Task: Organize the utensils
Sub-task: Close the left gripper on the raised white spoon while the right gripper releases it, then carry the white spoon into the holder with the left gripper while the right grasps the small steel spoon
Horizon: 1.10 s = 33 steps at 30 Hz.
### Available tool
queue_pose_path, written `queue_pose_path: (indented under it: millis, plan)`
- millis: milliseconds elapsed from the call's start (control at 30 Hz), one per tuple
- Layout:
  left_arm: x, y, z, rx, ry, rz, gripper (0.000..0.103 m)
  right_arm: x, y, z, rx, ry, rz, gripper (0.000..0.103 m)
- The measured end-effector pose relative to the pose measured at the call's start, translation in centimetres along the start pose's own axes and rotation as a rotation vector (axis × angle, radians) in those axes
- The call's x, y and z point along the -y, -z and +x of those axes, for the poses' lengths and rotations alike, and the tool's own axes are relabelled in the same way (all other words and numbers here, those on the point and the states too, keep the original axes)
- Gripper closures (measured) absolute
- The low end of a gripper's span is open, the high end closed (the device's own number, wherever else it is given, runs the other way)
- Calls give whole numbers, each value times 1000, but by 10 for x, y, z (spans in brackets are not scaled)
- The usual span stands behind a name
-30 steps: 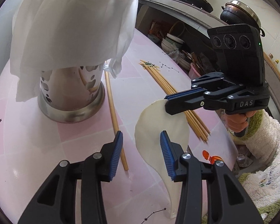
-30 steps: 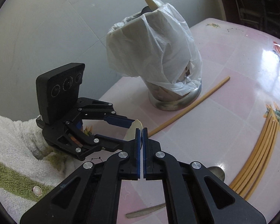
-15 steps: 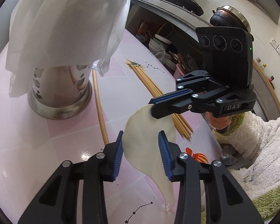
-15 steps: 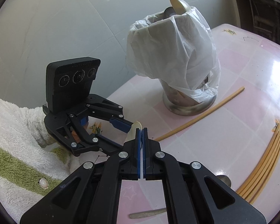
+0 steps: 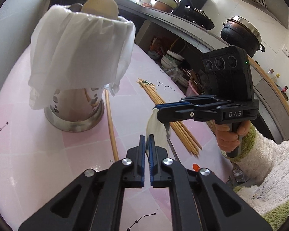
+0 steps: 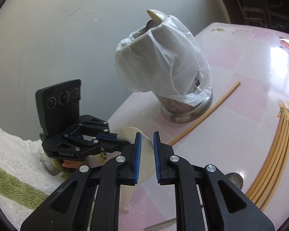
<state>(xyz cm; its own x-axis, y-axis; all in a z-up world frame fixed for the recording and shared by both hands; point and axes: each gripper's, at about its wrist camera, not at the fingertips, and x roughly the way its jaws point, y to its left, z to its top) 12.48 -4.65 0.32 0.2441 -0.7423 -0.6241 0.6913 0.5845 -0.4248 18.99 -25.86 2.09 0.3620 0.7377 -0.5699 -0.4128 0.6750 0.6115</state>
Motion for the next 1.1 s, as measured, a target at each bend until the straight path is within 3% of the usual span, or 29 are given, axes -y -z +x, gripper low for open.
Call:
queue_pose_path:
  millis: [67, 200, 267, 400, 500, 600, 867, 1100]
  plan:
    - [2, -1, -2, 12, -12, 5, 100, 2, 4, -13, 42, 62, 23, 87]
    - [-2, 2, 0, 24, -57, -24, 100, 14, 19, -53, 148, 216, 109, 72]
    - [-9, 4, 2, 32, -143, -57, 99, 22, 30, -69, 174, 301, 158, 71]
    - [-27, 9, 0, 45, -156, -142, 99, 38, 53, -74, 149, 410, 267, 68]
    - [-24, 10, -9, 77, -195, -112, 99, 44, 60, -65, 133, 452, 283, 67]
    - [-18, 11, -14, 86, -217, -87, 99, 49, 61, -54, 100, 472, 264, 64]
    - [-1, 15, -22, 102, -268, -25, 99, 47, 43, -22, -14, 477, 68, 61]
    - [8, 19, -28, 123, -295, -4, 99, 58, 43, -9, -46, 463, 39, 64]
